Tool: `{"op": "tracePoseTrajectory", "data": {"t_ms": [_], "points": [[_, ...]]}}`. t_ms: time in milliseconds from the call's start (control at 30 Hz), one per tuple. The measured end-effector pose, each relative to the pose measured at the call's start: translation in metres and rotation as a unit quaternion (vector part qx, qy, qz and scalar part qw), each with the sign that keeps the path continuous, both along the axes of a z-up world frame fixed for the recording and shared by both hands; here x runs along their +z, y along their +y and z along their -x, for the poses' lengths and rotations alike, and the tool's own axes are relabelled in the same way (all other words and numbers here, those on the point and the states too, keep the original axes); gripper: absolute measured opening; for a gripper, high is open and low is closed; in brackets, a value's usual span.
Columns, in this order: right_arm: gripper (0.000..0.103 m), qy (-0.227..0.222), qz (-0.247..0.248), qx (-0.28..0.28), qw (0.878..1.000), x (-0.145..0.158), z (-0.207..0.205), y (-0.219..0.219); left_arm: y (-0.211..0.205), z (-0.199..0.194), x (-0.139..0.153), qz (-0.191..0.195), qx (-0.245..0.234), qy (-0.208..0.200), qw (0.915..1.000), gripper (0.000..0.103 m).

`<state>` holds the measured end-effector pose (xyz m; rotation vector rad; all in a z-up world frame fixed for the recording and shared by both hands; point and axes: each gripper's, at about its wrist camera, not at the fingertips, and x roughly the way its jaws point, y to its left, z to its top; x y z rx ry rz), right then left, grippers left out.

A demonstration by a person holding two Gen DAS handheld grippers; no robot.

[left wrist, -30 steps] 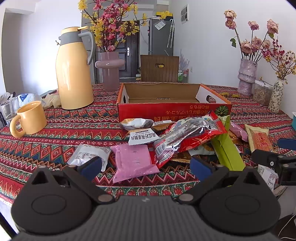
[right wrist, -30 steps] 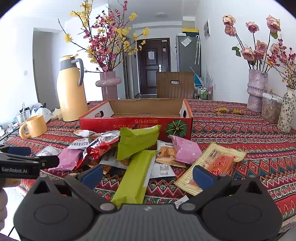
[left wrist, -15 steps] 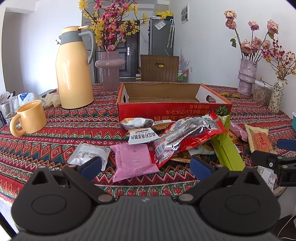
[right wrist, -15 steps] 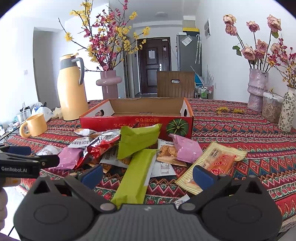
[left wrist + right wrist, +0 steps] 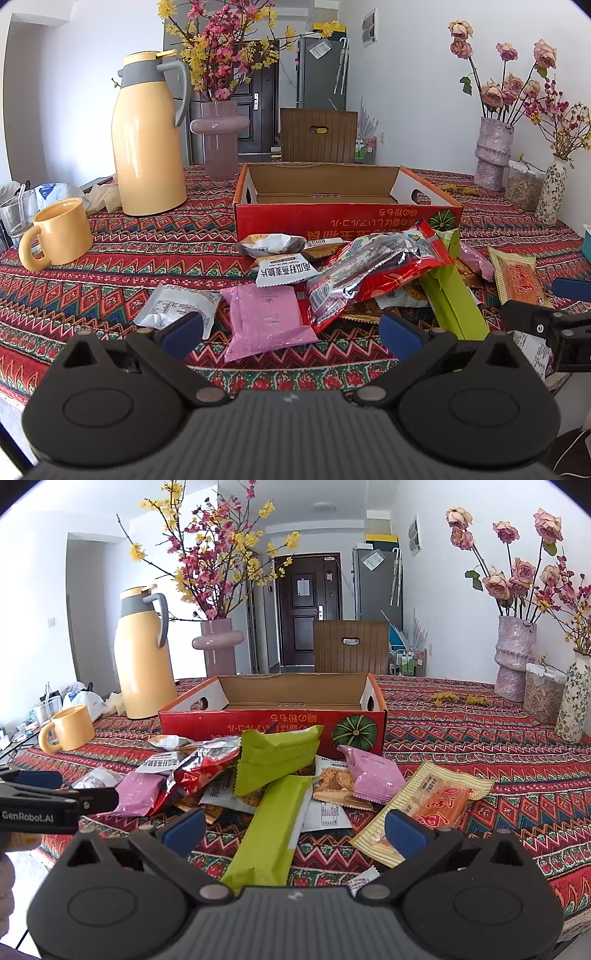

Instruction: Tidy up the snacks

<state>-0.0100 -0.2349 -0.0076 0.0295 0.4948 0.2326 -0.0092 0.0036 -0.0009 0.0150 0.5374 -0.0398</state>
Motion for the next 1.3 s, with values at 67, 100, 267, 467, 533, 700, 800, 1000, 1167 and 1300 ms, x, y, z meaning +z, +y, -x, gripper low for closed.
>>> {"op": "tracePoseTrajectory", "data": {"t_ms": [67,100,267,467,533,700,800,1000,1167,1300], "points": [[0.103,0.0,0.0,0.0,1.0,-0.0002,0.0,0.0001,0.0001,0.0,0.0,0.0,0.0,0.0,1.0,0.103],[0.103,0.0,0.0,0.0,1.0,0.0001,-0.0001,0.0,0.0,0.0,0.0,0.0,0.0,0.0,1.0,0.103],[0.103,0.001,0.0,0.0,1.0,-0.0016,0.0005,0.0012,-0.0001,0.0004,-0.0002,0.0,0.0,0.0,1.0,0.103],[0.103,0.002,0.001,0.0,1.0,-0.0018,0.0004,0.0014,-0.0001,0.0006,-0.0003,0.0,0.0,0.001,1.0,0.103],[0.103,0.002,0.001,0.0,1.0,-0.0019,0.0005,0.0016,-0.0001,0.001,-0.0006,0.0,0.0,0.001,1.0,0.103],[0.103,0.003,0.001,0.0,1.0,-0.0018,0.0002,0.0017,-0.0003,0.0017,-0.0012,0.001,0.0,0.001,1.0,0.103],[0.103,0.003,0.001,0.0,1.0,-0.0023,0.0002,0.002,-0.0005,0.0023,-0.0018,0.001,0.0,0.001,1.0,0.103],[0.103,0.003,0.001,0.0,1.0,-0.0023,0.0,0.002,-0.001,0.003,-0.0035,0.002,0.001,0.003,1.0,0.103],[0.103,0.005,0.001,0.0,1.0,-0.0042,0.0,0.0022,0.0002,0.0006,-0.0037,0.005,0.002,0.007,1.0,0.103],[0.103,0.006,0.001,0.0,1.0,-0.0052,-0.0001,0.0024,0.0012,-0.0002,-0.0032,0.006,0.003,0.008,0.9999,0.103]]}}
